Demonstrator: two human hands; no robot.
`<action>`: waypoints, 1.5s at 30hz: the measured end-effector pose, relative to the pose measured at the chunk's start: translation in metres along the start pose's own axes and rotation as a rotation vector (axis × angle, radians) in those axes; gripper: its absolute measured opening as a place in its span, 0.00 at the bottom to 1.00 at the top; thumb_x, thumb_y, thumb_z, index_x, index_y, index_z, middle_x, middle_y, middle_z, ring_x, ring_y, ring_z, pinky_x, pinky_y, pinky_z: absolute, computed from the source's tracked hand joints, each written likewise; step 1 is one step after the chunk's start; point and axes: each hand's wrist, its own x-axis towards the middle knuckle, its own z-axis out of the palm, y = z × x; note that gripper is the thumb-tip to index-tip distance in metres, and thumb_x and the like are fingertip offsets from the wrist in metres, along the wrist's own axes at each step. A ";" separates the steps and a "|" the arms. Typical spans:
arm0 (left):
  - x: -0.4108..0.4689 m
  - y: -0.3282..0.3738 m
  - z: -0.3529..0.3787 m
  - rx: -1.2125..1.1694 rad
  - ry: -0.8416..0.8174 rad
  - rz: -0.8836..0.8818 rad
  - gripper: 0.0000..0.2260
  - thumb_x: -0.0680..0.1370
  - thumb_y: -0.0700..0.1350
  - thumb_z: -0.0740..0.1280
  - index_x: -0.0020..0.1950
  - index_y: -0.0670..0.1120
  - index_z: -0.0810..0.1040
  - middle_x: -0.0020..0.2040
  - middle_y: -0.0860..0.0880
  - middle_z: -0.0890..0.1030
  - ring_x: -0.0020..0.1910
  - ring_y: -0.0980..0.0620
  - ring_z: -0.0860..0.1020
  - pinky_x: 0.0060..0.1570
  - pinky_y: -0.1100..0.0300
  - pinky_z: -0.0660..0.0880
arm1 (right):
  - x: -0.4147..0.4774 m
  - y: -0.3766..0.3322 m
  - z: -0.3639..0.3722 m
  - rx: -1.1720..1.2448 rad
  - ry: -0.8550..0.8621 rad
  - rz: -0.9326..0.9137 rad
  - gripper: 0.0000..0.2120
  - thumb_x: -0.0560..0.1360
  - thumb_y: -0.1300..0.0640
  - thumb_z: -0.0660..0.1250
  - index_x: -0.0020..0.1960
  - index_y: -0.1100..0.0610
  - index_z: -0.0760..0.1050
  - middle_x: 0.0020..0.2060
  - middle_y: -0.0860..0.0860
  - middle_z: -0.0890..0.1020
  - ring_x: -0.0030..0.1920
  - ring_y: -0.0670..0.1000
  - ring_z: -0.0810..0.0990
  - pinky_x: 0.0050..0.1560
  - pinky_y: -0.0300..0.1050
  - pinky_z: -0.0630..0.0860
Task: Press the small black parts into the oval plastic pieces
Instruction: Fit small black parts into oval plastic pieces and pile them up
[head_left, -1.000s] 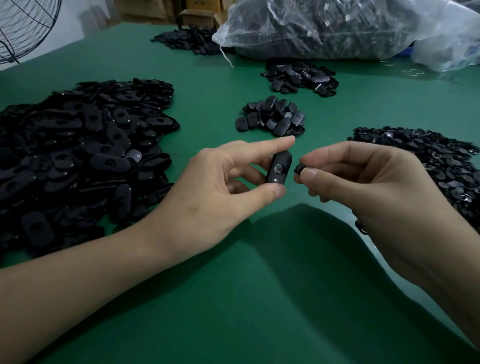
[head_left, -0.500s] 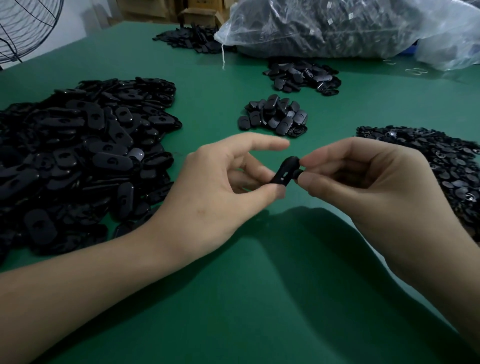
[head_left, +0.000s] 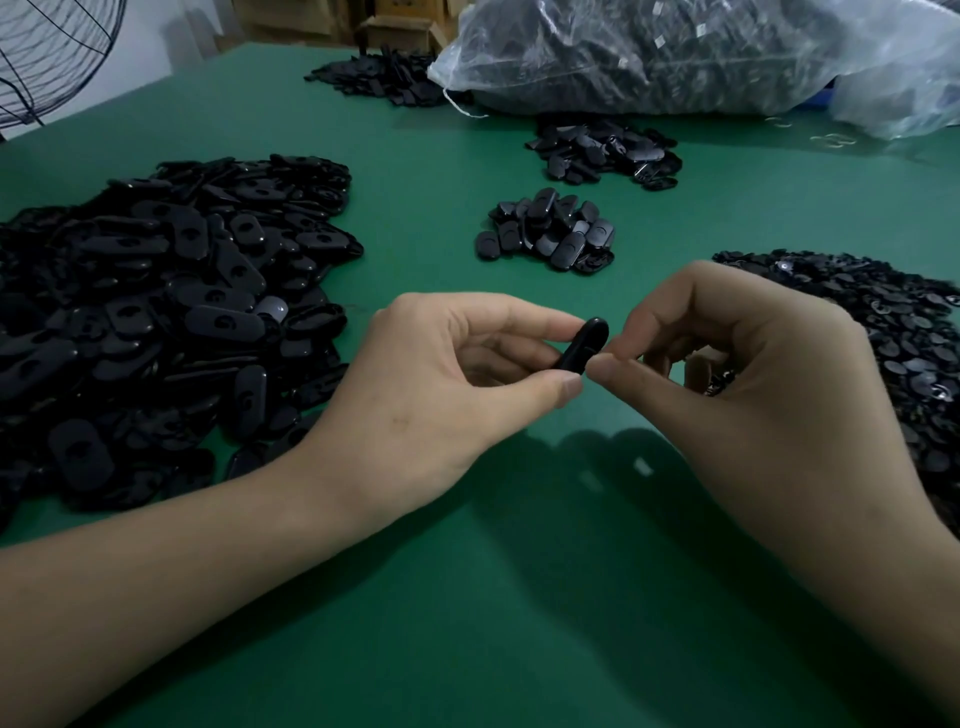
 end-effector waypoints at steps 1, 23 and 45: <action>0.000 0.000 0.000 0.011 0.004 0.002 0.13 0.73 0.38 0.79 0.53 0.53 0.87 0.43 0.52 0.88 0.42 0.52 0.87 0.49 0.61 0.83 | 0.000 -0.001 0.000 -0.011 -0.003 -0.003 0.10 0.70 0.55 0.78 0.39 0.47 0.77 0.36 0.41 0.82 0.35 0.45 0.78 0.33 0.33 0.69; -0.001 -0.004 0.003 0.090 -0.024 -0.038 0.10 0.75 0.41 0.76 0.53 0.54 0.87 0.44 0.55 0.87 0.45 0.55 0.86 0.52 0.50 0.83 | -0.005 -0.001 0.004 -0.106 -0.014 -0.013 0.09 0.68 0.55 0.76 0.40 0.47 0.77 0.34 0.41 0.81 0.38 0.47 0.80 0.38 0.30 0.70; 0.004 -0.004 -0.002 -0.219 -0.007 -0.157 0.05 0.77 0.40 0.73 0.52 0.46 0.85 0.43 0.48 0.88 0.41 0.52 0.87 0.40 0.62 0.81 | -0.006 -0.006 0.003 -0.285 0.019 -0.172 0.05 0.74 0.50 0.72 0.46 0.48 0.86 0.34 0.35 0.76 0.35 0.45 0.76 0.41 0.47 0.72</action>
